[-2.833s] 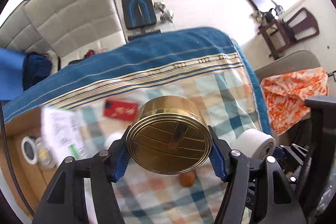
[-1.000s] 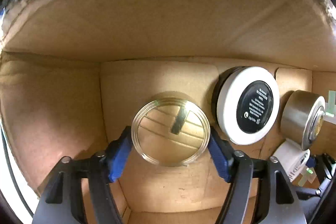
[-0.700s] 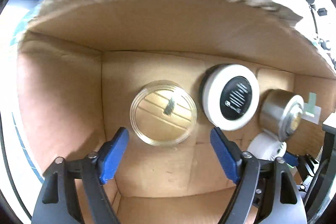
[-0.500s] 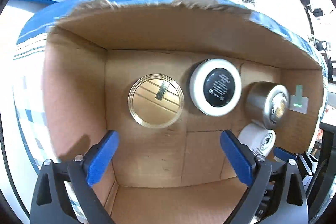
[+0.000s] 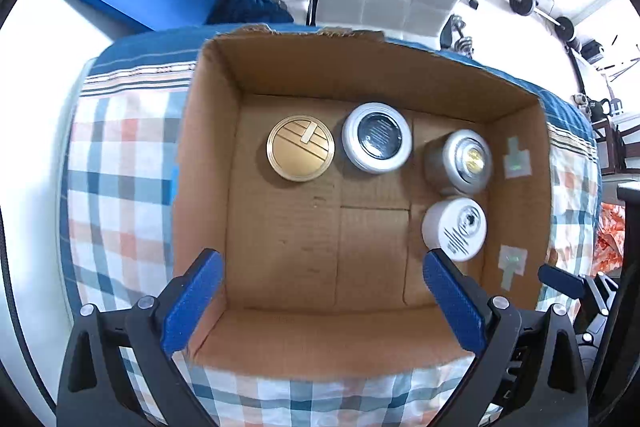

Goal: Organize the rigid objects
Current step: 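Set both items beside the other tins and open both grippers, then grasp the walnut with right gripper while left gripper moves toward the white case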

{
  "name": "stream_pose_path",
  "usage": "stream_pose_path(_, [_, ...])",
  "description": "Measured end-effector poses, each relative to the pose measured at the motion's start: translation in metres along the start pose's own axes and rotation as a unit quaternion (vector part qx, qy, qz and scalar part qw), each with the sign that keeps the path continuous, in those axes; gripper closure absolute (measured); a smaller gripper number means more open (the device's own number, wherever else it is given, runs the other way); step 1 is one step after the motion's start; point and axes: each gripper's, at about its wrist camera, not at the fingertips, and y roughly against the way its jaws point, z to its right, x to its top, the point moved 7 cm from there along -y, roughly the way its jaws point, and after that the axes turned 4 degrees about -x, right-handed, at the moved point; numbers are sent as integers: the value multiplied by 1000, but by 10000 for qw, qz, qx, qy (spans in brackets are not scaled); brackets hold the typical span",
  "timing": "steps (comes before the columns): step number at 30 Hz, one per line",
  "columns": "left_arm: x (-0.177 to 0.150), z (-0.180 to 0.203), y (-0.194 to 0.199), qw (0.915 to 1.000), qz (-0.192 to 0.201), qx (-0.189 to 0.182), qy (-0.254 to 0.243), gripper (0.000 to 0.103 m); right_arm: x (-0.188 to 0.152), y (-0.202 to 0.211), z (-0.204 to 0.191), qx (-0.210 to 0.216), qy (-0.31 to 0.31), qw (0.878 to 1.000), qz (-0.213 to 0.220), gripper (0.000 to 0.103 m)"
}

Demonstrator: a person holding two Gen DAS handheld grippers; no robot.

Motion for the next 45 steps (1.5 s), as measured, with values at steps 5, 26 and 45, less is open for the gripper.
stream_pose_path(5, [-12, 5, 27, 9989, 443, 115, -134, 1, -28, 29, -3, 56, 60, 9992, 392, 0])
stream_pose_path(26, [-54, 41, 121, 9922, 1227, 17, -229, 1, -91, 130, 15, 441, 193, 9886, 1425, 0])
stream_pose_path(45, [2, 247, -2, 9895, 588, -334, -1274, 1, -68, 43, 279, -10, -2020, 9757, 853, 0])
